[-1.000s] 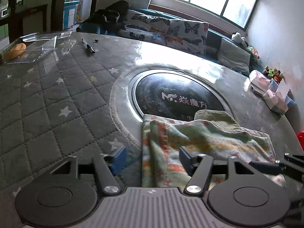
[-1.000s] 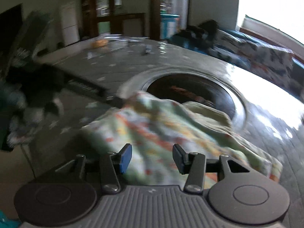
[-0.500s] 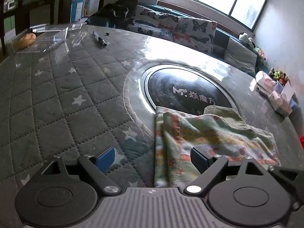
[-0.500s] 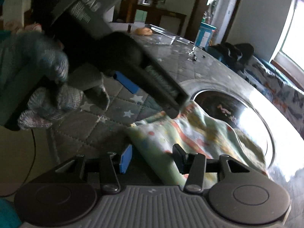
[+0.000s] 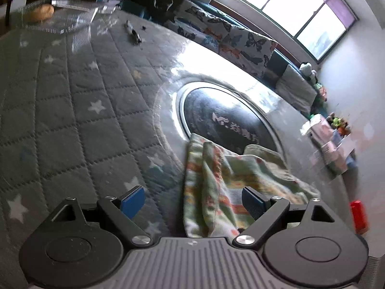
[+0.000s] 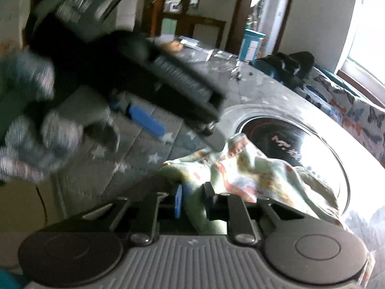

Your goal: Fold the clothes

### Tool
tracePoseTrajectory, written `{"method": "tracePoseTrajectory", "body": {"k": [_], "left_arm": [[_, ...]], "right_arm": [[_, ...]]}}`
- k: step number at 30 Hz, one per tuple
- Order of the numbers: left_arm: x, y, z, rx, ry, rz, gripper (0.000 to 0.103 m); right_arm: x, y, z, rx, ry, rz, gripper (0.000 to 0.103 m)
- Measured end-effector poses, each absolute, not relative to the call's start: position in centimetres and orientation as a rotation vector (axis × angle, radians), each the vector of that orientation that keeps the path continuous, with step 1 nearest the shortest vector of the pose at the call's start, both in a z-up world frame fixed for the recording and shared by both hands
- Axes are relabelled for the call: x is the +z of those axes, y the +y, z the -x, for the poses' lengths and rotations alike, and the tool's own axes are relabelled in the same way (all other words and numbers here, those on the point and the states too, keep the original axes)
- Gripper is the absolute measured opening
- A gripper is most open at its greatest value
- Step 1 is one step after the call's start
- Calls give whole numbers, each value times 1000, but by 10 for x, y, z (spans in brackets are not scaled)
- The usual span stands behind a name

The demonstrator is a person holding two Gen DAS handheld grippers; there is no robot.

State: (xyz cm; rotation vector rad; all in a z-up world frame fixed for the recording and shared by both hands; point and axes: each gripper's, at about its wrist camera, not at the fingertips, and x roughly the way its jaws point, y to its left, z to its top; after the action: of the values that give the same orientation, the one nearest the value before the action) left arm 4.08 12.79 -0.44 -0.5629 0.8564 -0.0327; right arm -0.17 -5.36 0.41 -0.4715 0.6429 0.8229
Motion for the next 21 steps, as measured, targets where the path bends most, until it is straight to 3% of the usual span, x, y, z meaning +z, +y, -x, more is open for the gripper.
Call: {"method": "tracePoseTrajectory", "body": {"k": [9,12,14,16,19,21], "left_arm": [[-13,116,-56,-114,900,752,86],[-21,113,-64,-120,921,793,71],[-26,115,-67,-125,927,830,56],[-31,115,-69,-133,942,849,35],[-35,113,-69,-130,950,837,20],[-34,113,-69,-126,951,825,18]], "right_arm": [[32,-89,-9,808,628,332,13],[32,-96,-6,819,630,316,12],[32,-101,-4,826,632,306,12],[32,-106,-4,834,641,291,13],[29,-114,-6,836,659,256,19],[30,-127,-6,823,666,212,28]]}}
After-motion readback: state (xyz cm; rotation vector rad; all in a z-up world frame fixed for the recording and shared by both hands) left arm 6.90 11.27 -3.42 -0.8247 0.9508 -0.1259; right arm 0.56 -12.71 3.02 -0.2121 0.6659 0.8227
